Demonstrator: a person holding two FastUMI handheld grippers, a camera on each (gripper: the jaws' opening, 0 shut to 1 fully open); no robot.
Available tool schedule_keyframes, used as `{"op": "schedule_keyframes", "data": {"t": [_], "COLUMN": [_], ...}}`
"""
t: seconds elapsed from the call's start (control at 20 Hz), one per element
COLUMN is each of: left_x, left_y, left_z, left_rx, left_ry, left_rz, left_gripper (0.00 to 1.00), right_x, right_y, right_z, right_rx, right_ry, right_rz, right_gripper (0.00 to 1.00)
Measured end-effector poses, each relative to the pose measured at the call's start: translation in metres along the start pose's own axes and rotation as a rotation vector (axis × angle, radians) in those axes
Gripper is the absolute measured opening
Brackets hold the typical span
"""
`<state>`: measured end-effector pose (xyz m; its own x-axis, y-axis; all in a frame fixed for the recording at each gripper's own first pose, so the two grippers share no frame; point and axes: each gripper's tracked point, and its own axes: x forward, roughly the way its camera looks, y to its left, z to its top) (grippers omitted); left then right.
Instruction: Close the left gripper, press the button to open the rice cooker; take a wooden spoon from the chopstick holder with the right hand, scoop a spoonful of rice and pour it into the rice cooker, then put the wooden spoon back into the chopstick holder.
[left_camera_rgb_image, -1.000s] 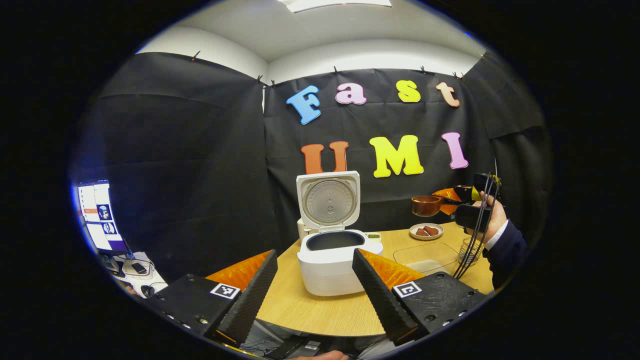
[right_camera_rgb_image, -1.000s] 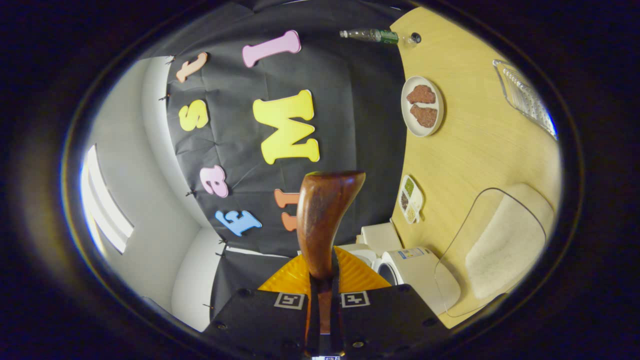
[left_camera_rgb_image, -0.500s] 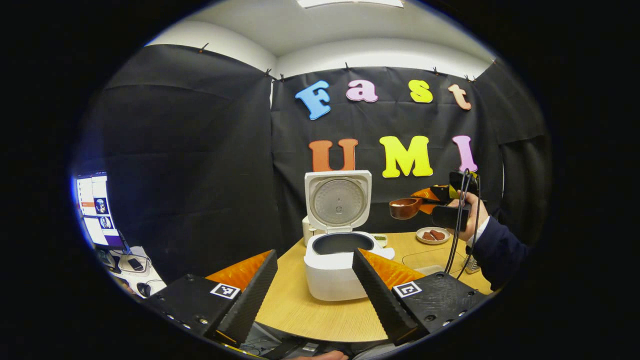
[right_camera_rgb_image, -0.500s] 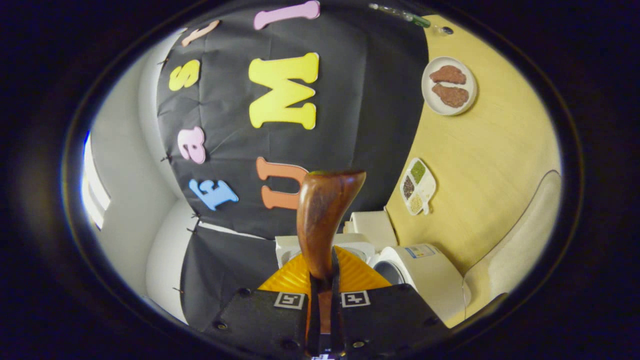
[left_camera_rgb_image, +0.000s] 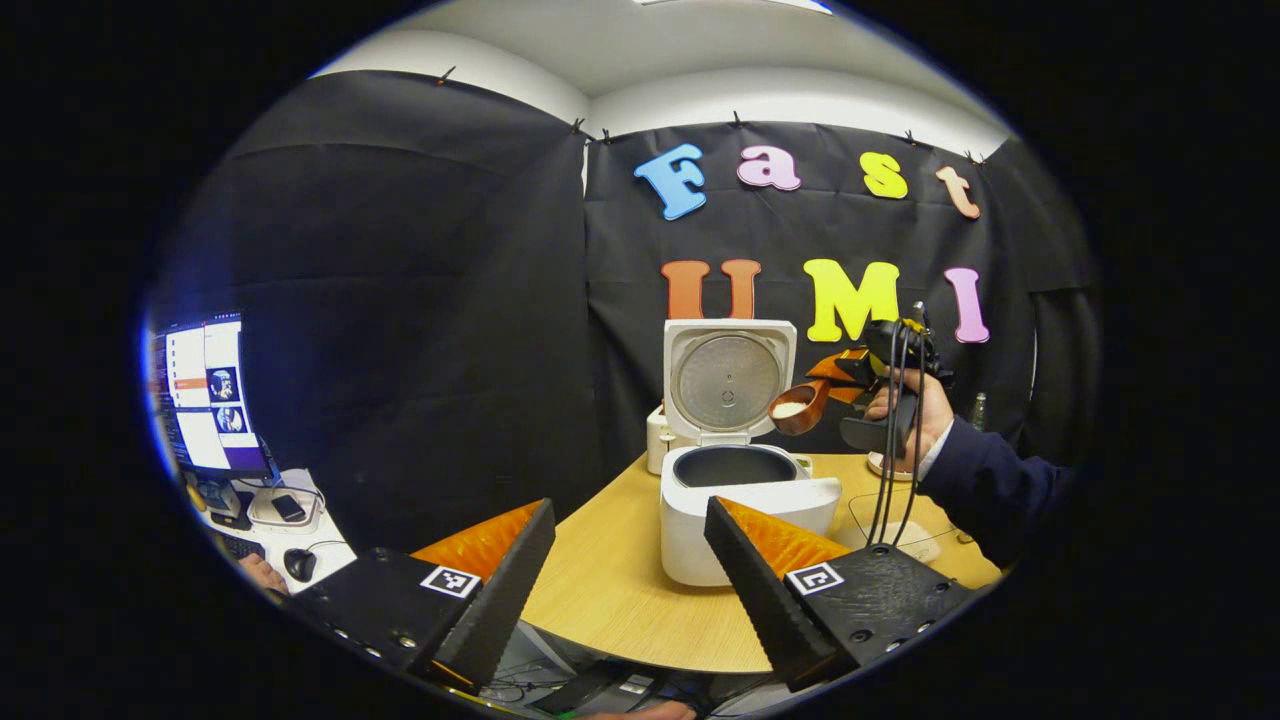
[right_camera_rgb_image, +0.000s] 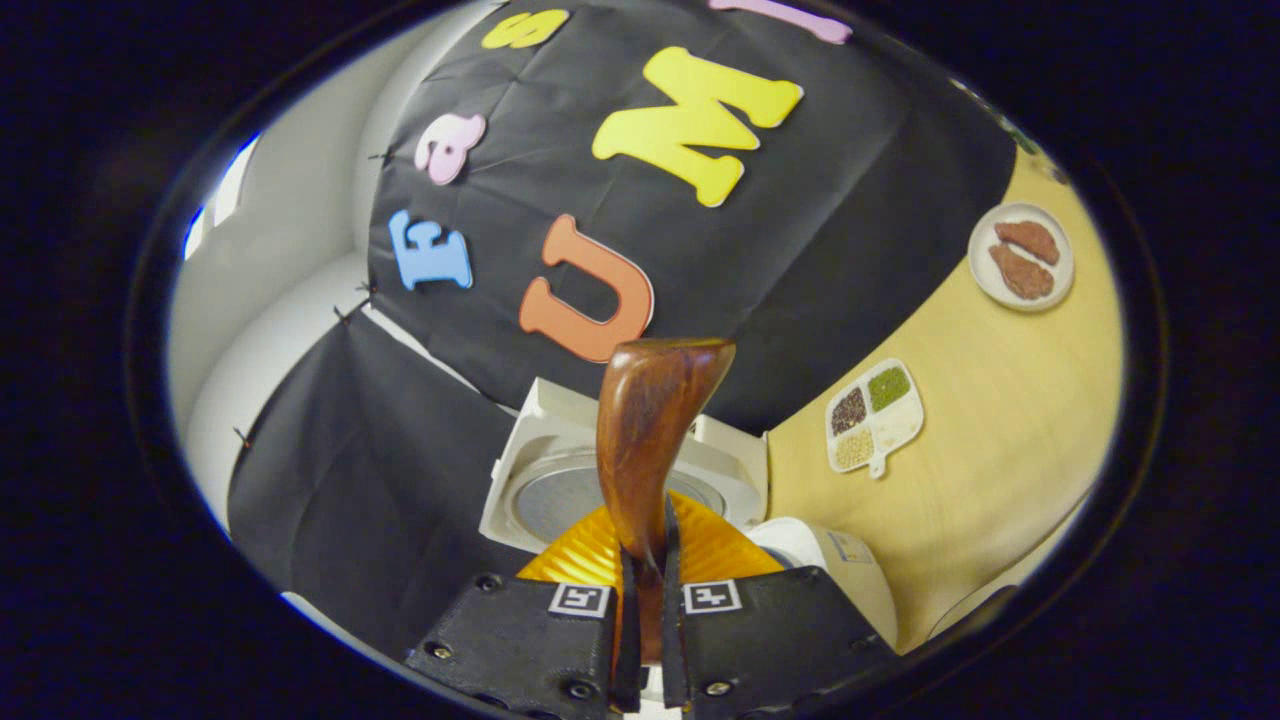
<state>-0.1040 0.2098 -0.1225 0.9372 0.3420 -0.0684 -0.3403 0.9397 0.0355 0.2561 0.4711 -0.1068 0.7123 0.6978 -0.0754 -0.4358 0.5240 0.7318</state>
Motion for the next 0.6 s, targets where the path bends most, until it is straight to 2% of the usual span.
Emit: {"op": "schedule_keyframes", "data": {"t": [0.2, 0.6], "left_x": [0.003, -0.003], "left_y": [0.011, 0.021], "left_z": [-0.005, -0.008], "left_rx": [-0.014, -0.025], "left_ry": [0.021, 0.029], "left_rz": [0.017, 0.015], "left_gripper": [0.96, 0.95], "right_x": [0.017, 0.035], "right_y": [-0.002, 0.014], "right_z": [-0.01, -0.036], "right_rx": [-0.262, -0.486], "right_ry": [-0.031, -0.012], "right_rz": [-0.06, -0.061], "right_gripper": [0.13, 0.13]}}
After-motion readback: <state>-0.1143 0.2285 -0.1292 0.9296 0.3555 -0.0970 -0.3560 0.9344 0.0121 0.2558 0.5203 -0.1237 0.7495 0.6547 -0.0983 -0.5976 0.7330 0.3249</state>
